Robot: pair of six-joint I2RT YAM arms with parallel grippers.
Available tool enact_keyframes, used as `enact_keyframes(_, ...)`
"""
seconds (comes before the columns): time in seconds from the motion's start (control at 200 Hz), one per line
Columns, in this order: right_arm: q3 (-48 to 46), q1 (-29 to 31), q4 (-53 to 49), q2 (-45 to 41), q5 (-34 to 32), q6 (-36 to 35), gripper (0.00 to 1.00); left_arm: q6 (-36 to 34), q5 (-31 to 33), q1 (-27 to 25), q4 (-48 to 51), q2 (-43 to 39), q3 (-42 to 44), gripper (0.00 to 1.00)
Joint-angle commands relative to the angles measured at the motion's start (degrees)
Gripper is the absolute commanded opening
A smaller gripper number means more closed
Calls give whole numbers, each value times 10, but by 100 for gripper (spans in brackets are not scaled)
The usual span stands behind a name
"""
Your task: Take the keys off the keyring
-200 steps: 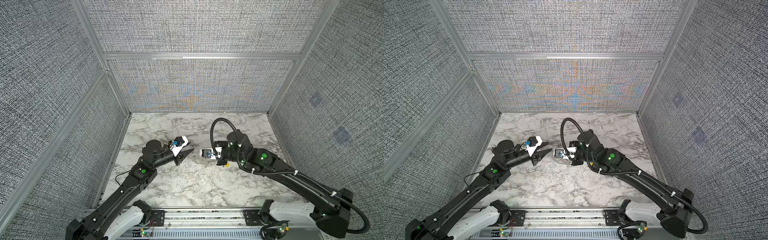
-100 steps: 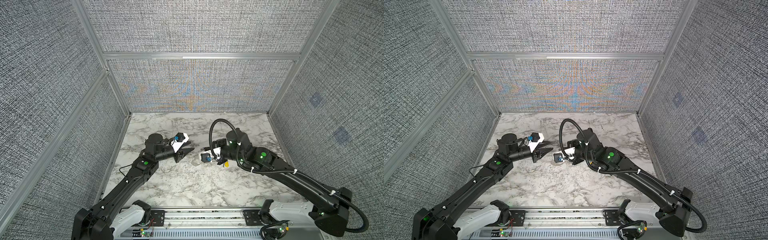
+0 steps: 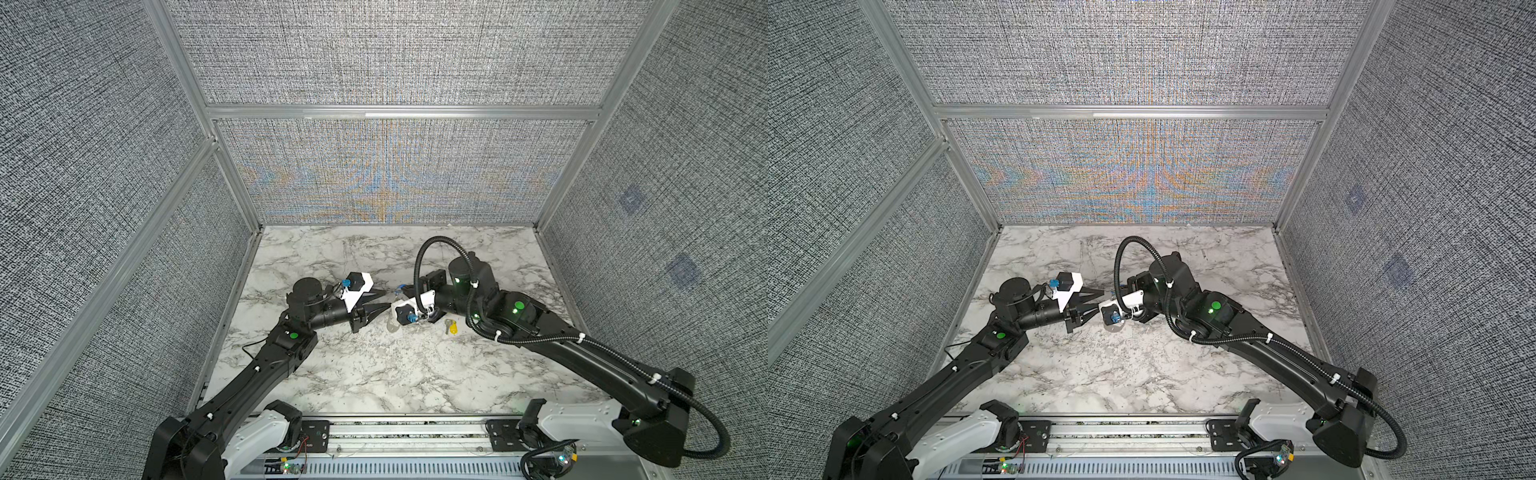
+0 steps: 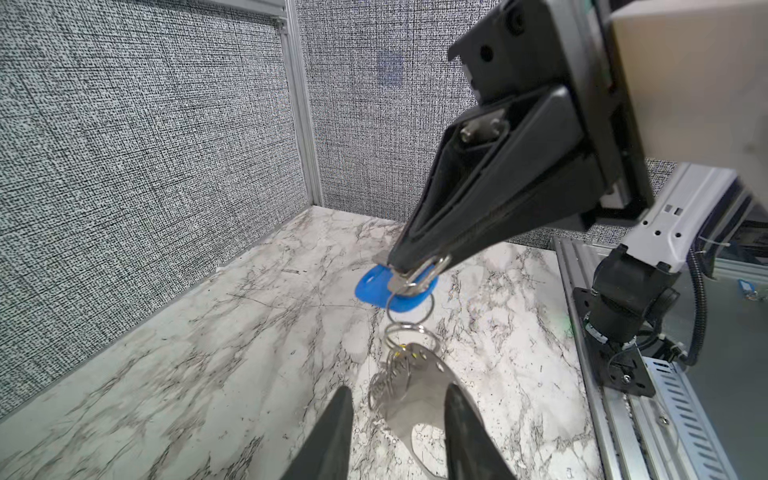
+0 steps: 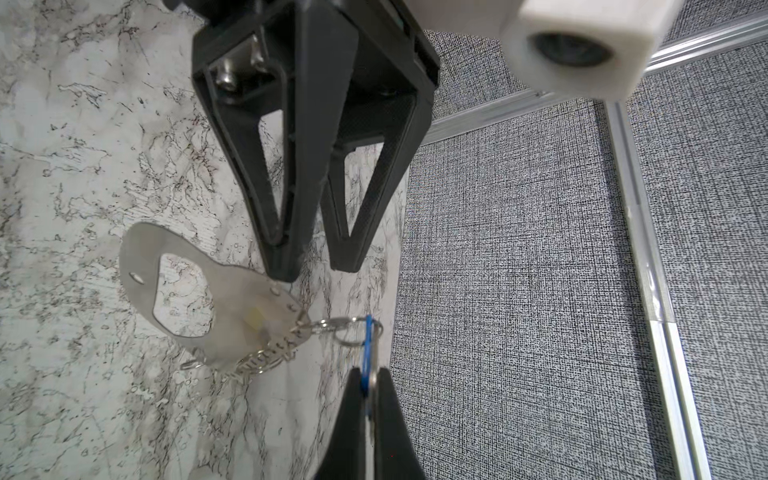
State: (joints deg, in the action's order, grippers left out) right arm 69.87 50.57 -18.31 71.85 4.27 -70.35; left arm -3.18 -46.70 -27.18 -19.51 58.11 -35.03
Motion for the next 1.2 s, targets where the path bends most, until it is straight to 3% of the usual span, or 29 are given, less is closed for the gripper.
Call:
enact_keyframes(0.0,6,5,27,1,0,-5,0,35,-11,0,-56,-4,8,39)
enact_keyframes(0.405,-14,20,60,-8,-2,-19,0,62,-3,-4,-92,-7,21,39)
enact_keyframes(0.825,-17,29,67,-15,13,-22,0,60,-1,-7,-103,-16,30,29)
enact_keyframes(1.196,-26,34,70,-17,20,-19,0,67,-7,-10,-121,-27,34,29)
